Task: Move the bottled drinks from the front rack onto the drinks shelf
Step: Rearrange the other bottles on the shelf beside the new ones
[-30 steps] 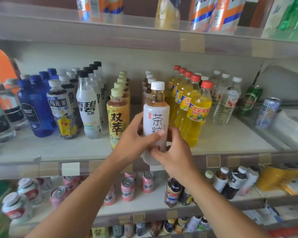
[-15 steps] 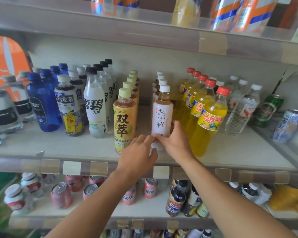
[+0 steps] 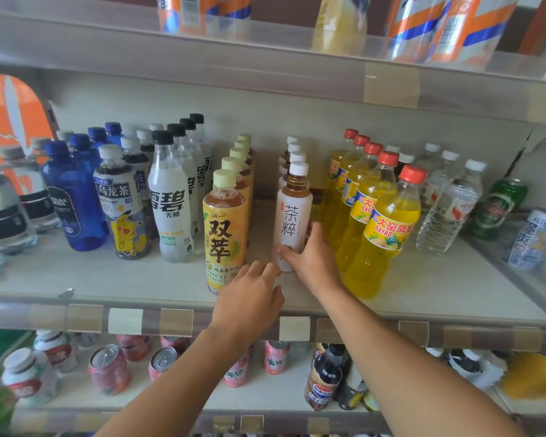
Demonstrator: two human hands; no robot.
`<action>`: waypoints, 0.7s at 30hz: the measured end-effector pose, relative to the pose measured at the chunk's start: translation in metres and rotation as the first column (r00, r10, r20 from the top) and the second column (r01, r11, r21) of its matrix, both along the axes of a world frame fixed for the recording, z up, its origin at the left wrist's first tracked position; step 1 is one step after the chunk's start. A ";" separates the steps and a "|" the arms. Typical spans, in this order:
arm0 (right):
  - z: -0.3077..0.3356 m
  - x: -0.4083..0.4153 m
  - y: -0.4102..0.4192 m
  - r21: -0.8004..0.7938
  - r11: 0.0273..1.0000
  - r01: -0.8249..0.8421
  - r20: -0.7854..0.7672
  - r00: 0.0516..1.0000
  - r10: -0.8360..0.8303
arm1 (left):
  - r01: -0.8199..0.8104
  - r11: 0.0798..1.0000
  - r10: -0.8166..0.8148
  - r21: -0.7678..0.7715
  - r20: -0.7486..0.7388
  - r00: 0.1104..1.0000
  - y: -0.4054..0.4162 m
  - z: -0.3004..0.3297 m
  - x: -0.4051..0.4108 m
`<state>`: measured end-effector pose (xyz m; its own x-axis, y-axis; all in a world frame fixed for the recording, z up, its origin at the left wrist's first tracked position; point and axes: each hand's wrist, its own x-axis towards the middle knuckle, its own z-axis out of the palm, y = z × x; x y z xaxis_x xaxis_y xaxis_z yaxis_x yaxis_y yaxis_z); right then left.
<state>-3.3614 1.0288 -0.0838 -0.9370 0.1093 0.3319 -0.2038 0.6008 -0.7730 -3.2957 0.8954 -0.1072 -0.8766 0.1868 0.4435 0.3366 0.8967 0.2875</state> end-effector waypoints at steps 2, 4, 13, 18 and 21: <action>0.000 -0.002 0.001 0.008 1.000 -0.003 0.008 1.000 0.003 | -0.004 1.000 0.004 -0.005 0.001 1.000 0.000 0.001 -0.002; -0.002 -0.004 0.001 0.018 1.000 -0.006 0.003 1.000 0.006 | -0.006 1.000 0.006 0.001 -0.001 1.000 0.001 0.002 -0.003; -0.006 -0.007 0.001 0.060 0.998 0.007 -0.031 1.000 -0.005 | -0.006 1.000 0.006 0.004 0.001 1.000 0.006 0.000 -0.002; -0.004 -0.007 0.001 0.079 0.997 -0.004 -0.014 1.000 0.005 | -0.009 1.000 0.009 0.009 0.002 1.000 0.006 0.003 0.001; -0.002 -0.007 0.003 0.080 0.997 -0.012 0.004 1.000 0.012 | -0.018 1.000 0.018 0.015 0.010 1.000 0.005 0.005 0.002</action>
